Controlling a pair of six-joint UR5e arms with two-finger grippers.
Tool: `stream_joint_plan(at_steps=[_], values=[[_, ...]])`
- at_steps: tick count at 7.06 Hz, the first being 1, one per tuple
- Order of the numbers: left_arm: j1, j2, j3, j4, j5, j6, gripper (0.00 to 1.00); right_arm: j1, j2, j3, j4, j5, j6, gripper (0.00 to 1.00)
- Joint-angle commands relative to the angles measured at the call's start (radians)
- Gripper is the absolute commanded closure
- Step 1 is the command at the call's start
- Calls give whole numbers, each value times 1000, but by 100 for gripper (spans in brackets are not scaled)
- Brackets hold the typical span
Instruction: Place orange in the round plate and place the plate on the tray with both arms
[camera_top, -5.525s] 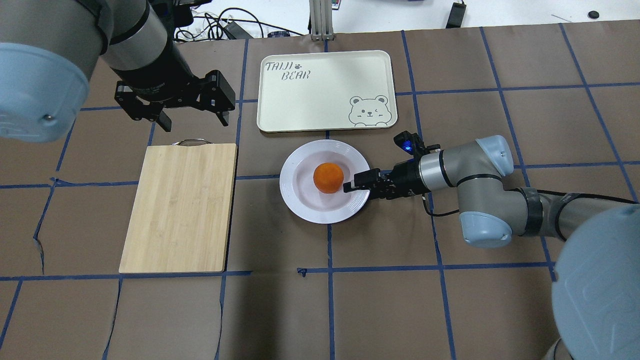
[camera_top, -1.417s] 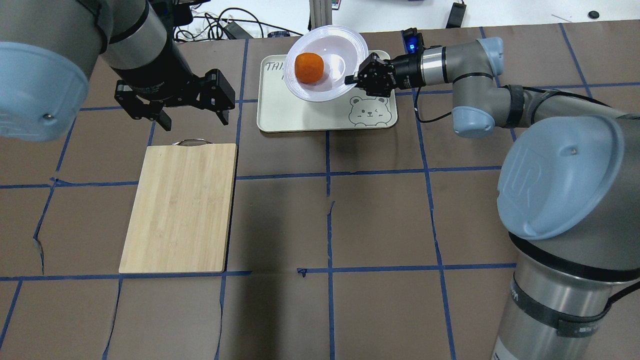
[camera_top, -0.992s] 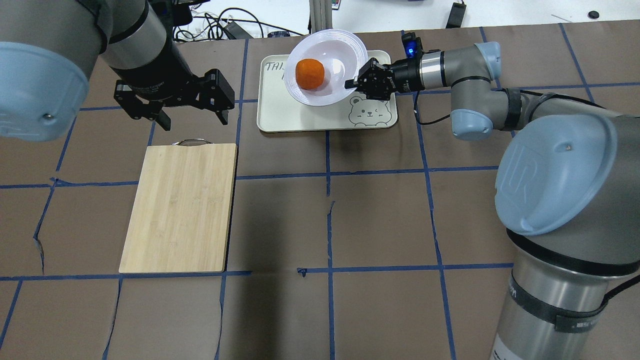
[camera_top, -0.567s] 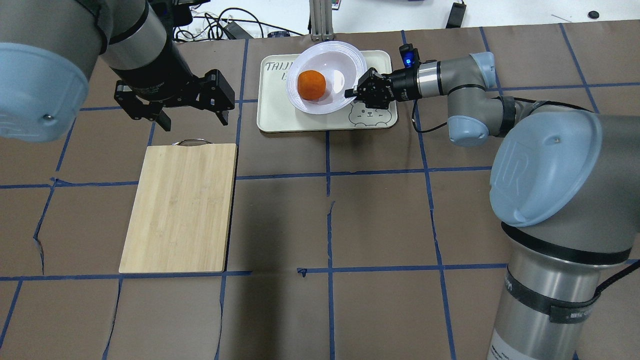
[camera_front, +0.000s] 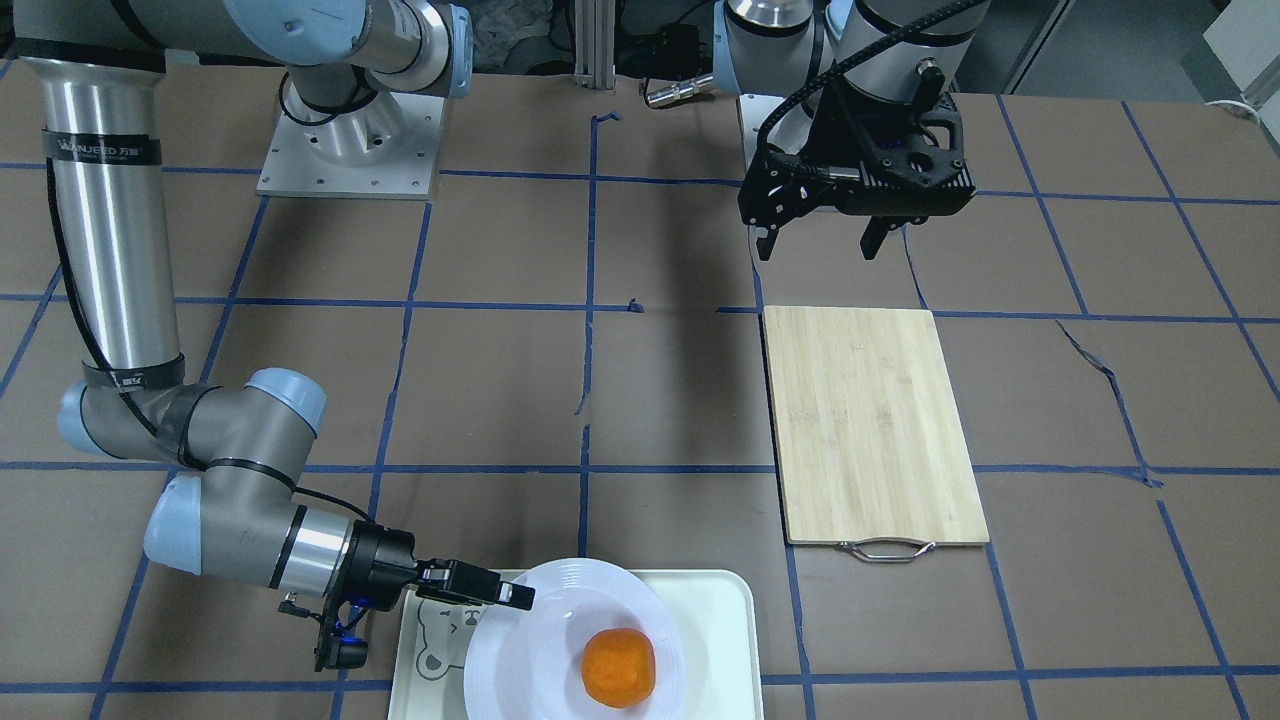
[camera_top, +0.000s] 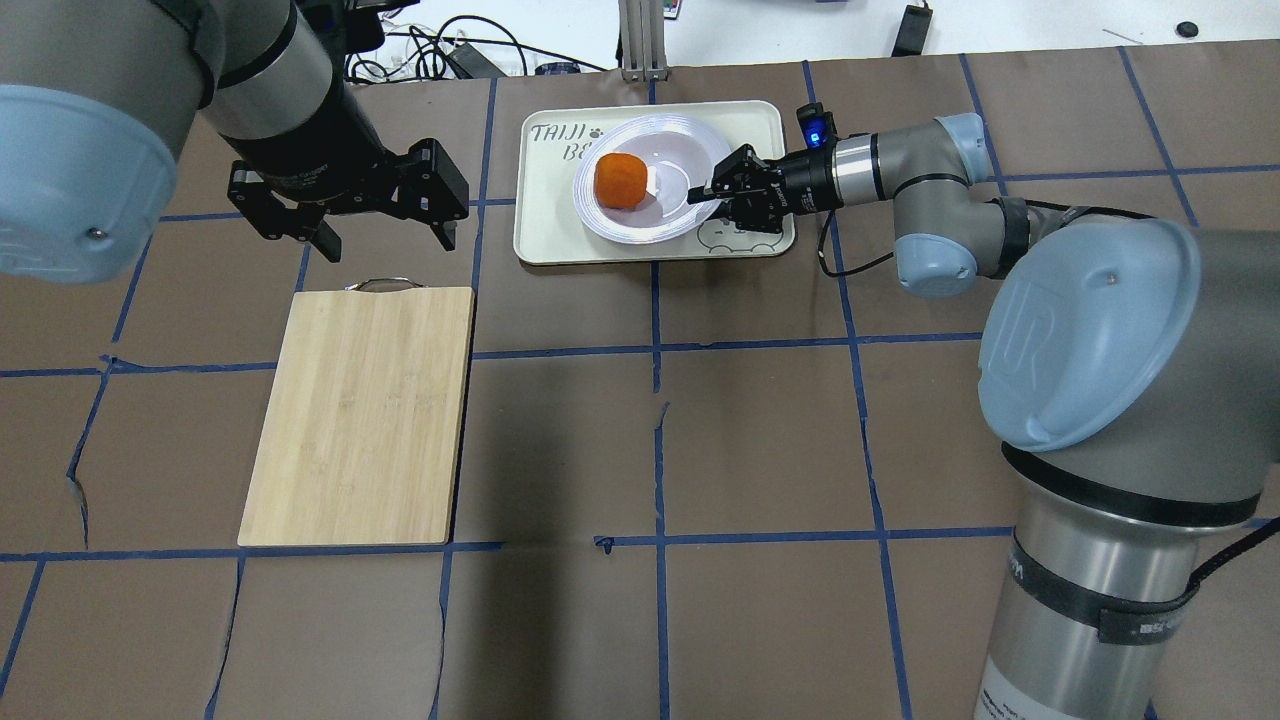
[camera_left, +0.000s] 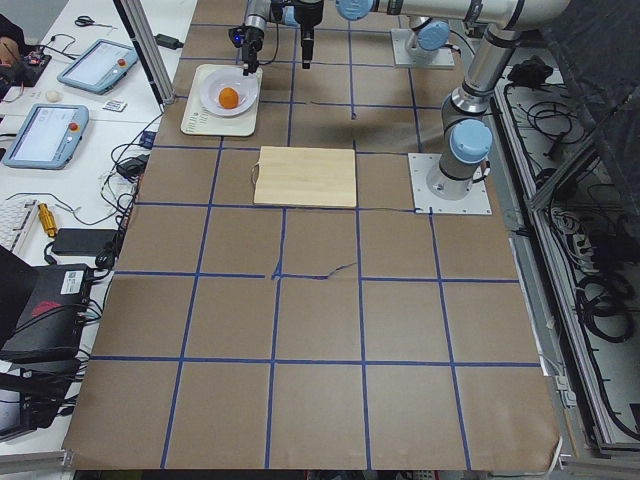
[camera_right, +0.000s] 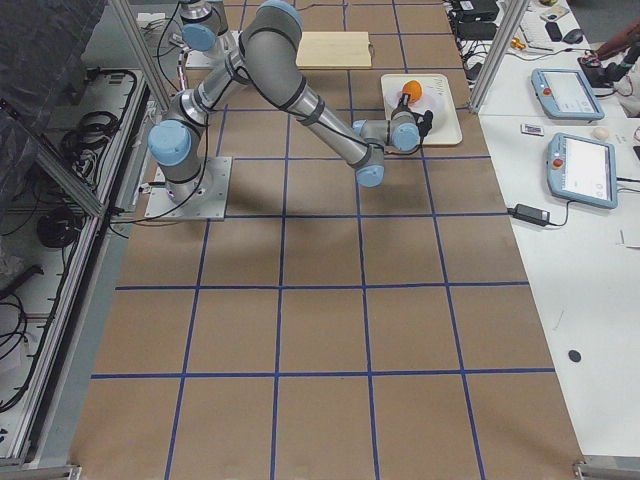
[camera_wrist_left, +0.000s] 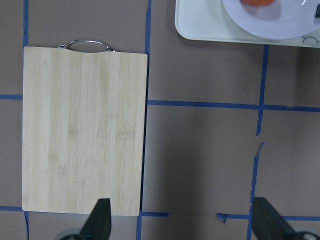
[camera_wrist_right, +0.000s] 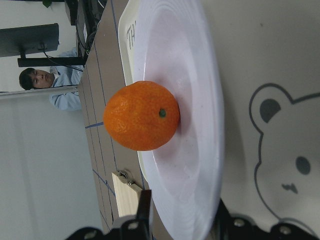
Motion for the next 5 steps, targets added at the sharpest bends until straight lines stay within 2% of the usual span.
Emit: stream_joint_plan(at_steps=[1,2,3,4,5], values=[[0,0,0,0,0,0,0,-67,-33,-11,0,-56,-10,8],[0,0,0,0,0,0,0,-86,-80,-14,2,-170,-10,0],[2,0,0,0,0,0,0,-89,-149,-13,31,-305,-18,0],[2,0,0,2,-2,0,0,-87,-233,-11,130,-440,-21,0],[2,0,2,2,-2,0,0,-74,-355,-8,286,-618,-38,0]])
